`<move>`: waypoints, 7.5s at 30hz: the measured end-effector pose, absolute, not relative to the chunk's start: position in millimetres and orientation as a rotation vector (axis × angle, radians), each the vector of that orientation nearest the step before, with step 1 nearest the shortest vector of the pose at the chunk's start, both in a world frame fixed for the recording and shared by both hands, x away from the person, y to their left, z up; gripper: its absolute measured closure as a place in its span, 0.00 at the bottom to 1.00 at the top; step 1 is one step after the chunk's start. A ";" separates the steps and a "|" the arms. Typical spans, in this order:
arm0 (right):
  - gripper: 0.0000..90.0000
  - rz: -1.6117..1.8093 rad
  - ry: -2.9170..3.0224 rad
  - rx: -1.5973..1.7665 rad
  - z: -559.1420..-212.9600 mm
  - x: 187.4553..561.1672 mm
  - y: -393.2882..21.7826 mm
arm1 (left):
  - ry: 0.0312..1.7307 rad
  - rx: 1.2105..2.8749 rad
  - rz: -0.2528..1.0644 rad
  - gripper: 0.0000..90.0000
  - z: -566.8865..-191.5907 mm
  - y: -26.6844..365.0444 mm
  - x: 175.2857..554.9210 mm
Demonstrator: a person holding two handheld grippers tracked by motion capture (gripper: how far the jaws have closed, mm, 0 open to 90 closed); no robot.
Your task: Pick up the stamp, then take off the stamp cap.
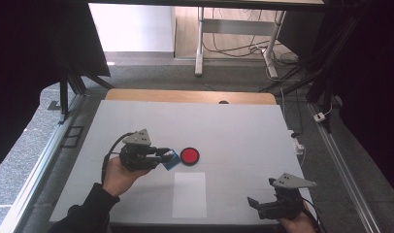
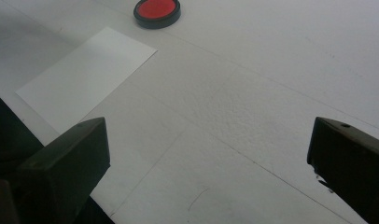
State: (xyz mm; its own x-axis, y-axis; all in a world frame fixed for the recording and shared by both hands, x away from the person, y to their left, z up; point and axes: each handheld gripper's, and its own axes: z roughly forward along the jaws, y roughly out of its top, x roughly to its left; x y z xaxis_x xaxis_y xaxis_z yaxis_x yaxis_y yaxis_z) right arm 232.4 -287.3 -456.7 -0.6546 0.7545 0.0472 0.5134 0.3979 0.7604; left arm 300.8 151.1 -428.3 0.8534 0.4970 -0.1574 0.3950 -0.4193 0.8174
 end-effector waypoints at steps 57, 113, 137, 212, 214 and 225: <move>0.00 1.403 2.558 0.827 -455.2 244.2 -223.2 | 0.422 2.040 0.018 0.79 -410.1 134.7 288.0; 0.34 1.535 2.806 0.438 -451.4 279.4 -121.4 | 0.197 2.019 -0.140 0.79 -417.1 129.6 288.4; 0.75 1.637 2.864 0.319 -447.0 282.7 -127.9 | 0.103 1.976 -0.162 0.79 -418.8 131.4 287.9; 0.76 1.466 2.622 0.596 -440.4 272.2 -184.2 | 0.255 2.022 -0.045 0.79 -416.4 141.5 286.3; 0.76 1.469 2.606 0.626 -440.8 271.7 -188.6 | 0.260 2.023 -0.037 0.79 -416.4 141.6 286.3; 0.76 1.391 2.538 0.744 -440.6 270.6 -211.9 | 0.279 2.036 -0.008 0.79 -417.2 140.8 286.5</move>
State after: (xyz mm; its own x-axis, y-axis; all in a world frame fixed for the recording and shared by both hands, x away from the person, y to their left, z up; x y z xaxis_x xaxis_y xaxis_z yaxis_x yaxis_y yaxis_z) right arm 270.6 -211.9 -440.6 -0.8651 0.4914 0.1009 0.3493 0.4457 0.8242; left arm 286.5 140.8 -417.2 0.9729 0.1937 -0.1263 0.2010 -0.4382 0.8761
